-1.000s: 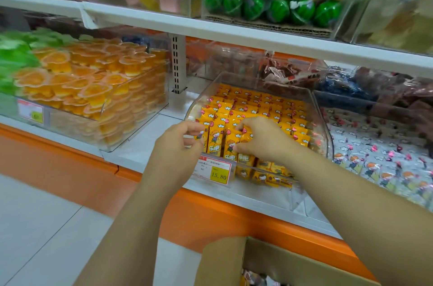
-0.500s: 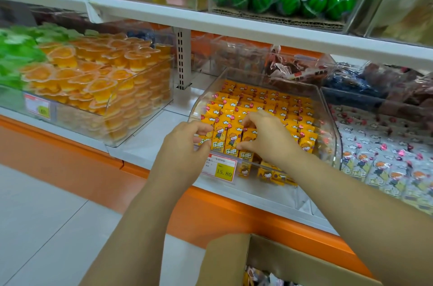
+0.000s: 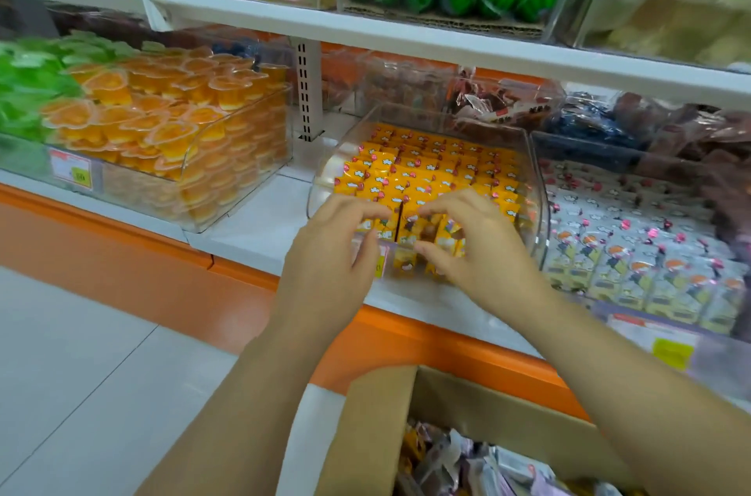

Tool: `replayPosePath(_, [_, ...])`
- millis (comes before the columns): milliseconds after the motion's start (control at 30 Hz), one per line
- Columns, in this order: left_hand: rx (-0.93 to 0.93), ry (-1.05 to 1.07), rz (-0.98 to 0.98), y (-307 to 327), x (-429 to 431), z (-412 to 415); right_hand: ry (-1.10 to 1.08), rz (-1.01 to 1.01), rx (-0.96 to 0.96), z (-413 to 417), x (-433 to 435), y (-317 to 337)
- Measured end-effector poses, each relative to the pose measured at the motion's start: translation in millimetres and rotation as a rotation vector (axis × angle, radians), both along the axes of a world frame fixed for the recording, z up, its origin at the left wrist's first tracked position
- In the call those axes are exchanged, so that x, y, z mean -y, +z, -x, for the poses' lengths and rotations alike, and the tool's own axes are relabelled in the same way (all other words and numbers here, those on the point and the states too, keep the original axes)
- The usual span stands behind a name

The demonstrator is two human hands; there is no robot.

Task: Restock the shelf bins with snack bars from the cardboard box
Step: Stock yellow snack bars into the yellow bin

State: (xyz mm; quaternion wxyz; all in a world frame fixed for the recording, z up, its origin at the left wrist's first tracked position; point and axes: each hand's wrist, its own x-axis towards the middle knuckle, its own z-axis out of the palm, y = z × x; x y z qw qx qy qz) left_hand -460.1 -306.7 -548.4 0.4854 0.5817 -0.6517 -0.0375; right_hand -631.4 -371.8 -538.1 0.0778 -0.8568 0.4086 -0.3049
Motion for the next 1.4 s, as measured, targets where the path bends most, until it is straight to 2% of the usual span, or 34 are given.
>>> replayPosePath(233, [0.003,-0.167,-0.107,-44.5,-28.9,58.8,-0.015,-0.015,0.157,76.6,-83.7,-48.9])
replayPosePath(400, [0.069,-0.24,-0.332,-89.2,-39.8,106.5,-0.132,-0.146,0.139,141.3,-115.8,-101.5])
replayPosePath(567, [0.209,-0.209,-0.578,-139.6,-43.5,136.9,-0.3,-0.414,0.097,195.4,-126.9,-162.4])
replayPosePath(733, [0.133,-0.213,-0.899,-204.4,-38.9,150.6,-0.458,-0.765,-0.085,236.2,-123.7,-223.9])
replayPosePath(933, [0.112,-0.161,-1.091,-251.1,-33.4,157.3,-0.59,-1.041,-0.166,256.1,-125.4,-265.3])
replayPosePath(1133, [0.028,-0.188,-1.191,-271.7,-33.2,170.6,-0.546,-1.108,-0.141,251.0,-119.3,-278.1])
replayPosePath(1233, [0.059,-0.214,-1.225,-278.3,-34.5,173.9,-0.527,-1.133,-0.085,246.2,-115.8,-277.9])
replayPosePath(1400, [-0.002,-0.231,-1.225,-276.1,-20.9,179.3,-0.471,-1.094,-0.023,232.4,-117.0,-275.9])
